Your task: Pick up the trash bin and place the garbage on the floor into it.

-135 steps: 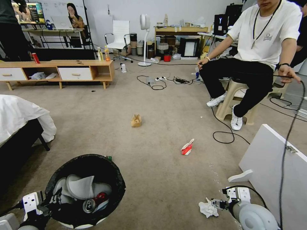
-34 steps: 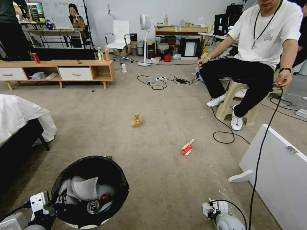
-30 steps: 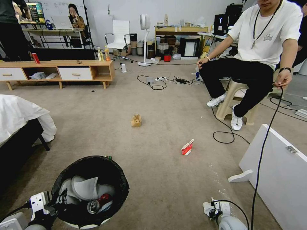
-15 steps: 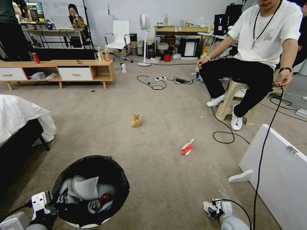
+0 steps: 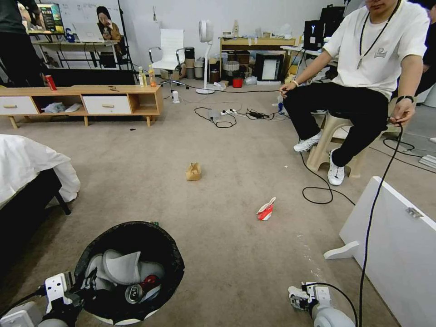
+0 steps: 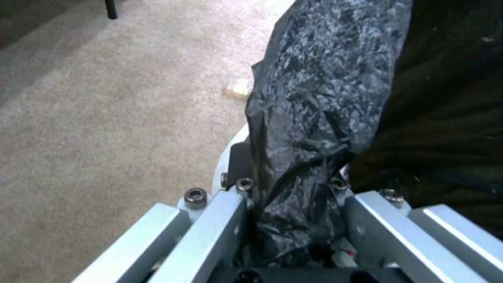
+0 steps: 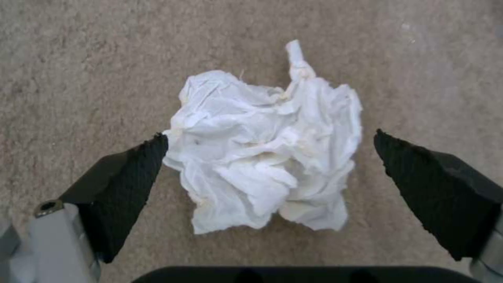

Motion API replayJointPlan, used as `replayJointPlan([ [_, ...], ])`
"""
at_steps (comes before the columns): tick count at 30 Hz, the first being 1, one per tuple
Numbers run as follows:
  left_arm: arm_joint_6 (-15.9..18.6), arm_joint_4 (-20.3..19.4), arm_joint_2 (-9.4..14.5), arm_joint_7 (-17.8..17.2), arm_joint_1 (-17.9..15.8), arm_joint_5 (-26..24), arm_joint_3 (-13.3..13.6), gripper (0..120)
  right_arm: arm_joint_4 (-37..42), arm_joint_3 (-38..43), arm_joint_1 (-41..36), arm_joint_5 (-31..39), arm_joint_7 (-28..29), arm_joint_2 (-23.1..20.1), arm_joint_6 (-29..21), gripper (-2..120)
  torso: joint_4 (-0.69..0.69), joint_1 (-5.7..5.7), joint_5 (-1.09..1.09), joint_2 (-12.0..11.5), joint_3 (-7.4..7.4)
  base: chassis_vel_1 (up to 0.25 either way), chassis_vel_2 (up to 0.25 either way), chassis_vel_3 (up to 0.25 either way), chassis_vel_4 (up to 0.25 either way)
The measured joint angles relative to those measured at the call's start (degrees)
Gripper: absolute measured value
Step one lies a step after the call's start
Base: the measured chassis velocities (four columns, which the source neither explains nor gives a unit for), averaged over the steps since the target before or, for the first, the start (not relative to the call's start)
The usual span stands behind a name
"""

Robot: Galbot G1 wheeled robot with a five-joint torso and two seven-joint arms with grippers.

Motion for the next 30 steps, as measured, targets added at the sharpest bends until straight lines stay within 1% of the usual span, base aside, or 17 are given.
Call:
replayJointPlan([
  [13,0.0,-0.1,0.0,0.1,0.1,0.0,-0.2,7,-3.5,-0.7,1.9,-0.3,-1.0,1.8,0.3,100,0.00,0.00,0.00,0.0,0.00,0.000,0.000,0.000,0.000],
  [14,0.0,-0.1,0.0,0.1,0.1,0.0,-0.3,7,-3.7,-0.7,2.0,-0.3,-1.0,1.9,0.3,96,0.00,0.00,0.00,0.0,0.00,0.000,0.000,0.000,0.000],
  [15,0.0,-0.1,0.0,0.1,0.1,0.0,-0.3,7,-3.7,-0.7,2.0,-0.3,-1.0,1.9,0.3,96,0.00,0.00,0.00,0.0,0.00,0.000,0.000,0.000,0.000],
  [16,0.0,-0.1,0.0,0.1,0.1,0.0,-0.3,7,-3.7,-0.7,2.0,-0.3,-1.0,1.9,0.3,92,0.00,0.00,0.00,0.0,0.00,0.000,0.000,0.000,0.000],
  [17,0.0,-0.1,0.0,0.1,0.1,0.0,-0.3,7,-3.7,-0.7,2.0,-0.3,-1.0,1.9,0.3,92,0.00,0.00,0.00,0.0,0.00,0.000,0.000,0.000,0.000],
  [19,0.0,-0.1,0.0,0.1,0.0,0.0,-0.3,7,-3.7,-0.7,1.9,-0.4,-1.0,1.9,0.3,79,0.00,0.00,0.00,0.0,0.00,0.000,0.000,0.000,0.000],
  [20,0.0,-0.1,0.0,0.1,0.0,0.0,-0.3,7,-3.7,-0.7,1.9,-0.4,-1.0,1.9,0.3,79,0.00,0.00,0.00,0.0,0.00,0.000,0.000,0.000,0.000],
  [21,-0.1,-0.1,0.0,0.1,0.0,0.0,-0.3,7,-3.8,-0.6,1.8,-0.4,-1.0,1.9,0.4,73,0.00,0.00,0.00,0.0,0.00,0.000,0.000,0.000,0.000],
  [22,-0.1,-0.1,0.0,0.1,0.0,0.0,-0.3,7,-3.8,-0.6,1.8,-0.4,-1.0,1.9,0.4,73,0.00,0.00,0.00,0.0,0.00,0.000,0.000,0.000,0.000],
  [23,-0.1,-0.1,0.0,0.1,0.0,0.0,-0.2,7,-3.8,-0.5,1.6,-0.5,-1.0,1.9,0.4,67,0.00,0.00,0.00,0.0,0.00,0.000,0.000,0.000,0.000],
  [25,-0.1,0.0,0.0,0.1,0.0,0.0,-0.2,7,-3.6,-0.4,1.4,-0.6,-0.9,1.8,0.5,58,0.00,0.00,0.00,0.0,0.00,0.000,0.000,0.000,0.000],
  [26,-0.1,0.0,0.0,0.1,0.0,0.0,-0.2,7,-3.6,-0.4,1.4,-0.6,-0.9,1.8,0.5,58,0.00,0.00,0.00,0.0,0.00,0.000,0.000,0.000,0.000],
  [27,-0.1,0.1,0.1,0.1,0.0,0.0,-0.2,7,-3.5,-0.3,1.2,-0.8,-0.9,1.9,0.5,50,0.00,0.00,-0.01,0.0,0.00,0.000,0.000,0.000,0.000],
  [28,-0.1,0.1,0.1,0.1,0.0,0.0,-0.2,7,-3.5,-0.3,1.2,-0.8,-0.9,1.9,0.5,50,0.00,0.00,-0.01,0.0,0.00,0.000,0.000,0.000,0.000],
  [29,-0.2,0.1,0.2,0.1,0.0,0.0,-0.2,7,-3.5,-0.3,1.1,-0.9,-0.9,2.0,0.5,45,0.00,0.00,0.00,0.0,0.00,0.000,0.000,0.000,0.000],
  [30,-0.2,0.1,0.2,0.1,0.0,0.0,-0.2,7,-3.5,-0.3,1.1,-0.9,-0.9,2.0,0.5,45,0.00,0.00,0.00,0.0,0.00,0.000,0.000,0.000,0.000],
])
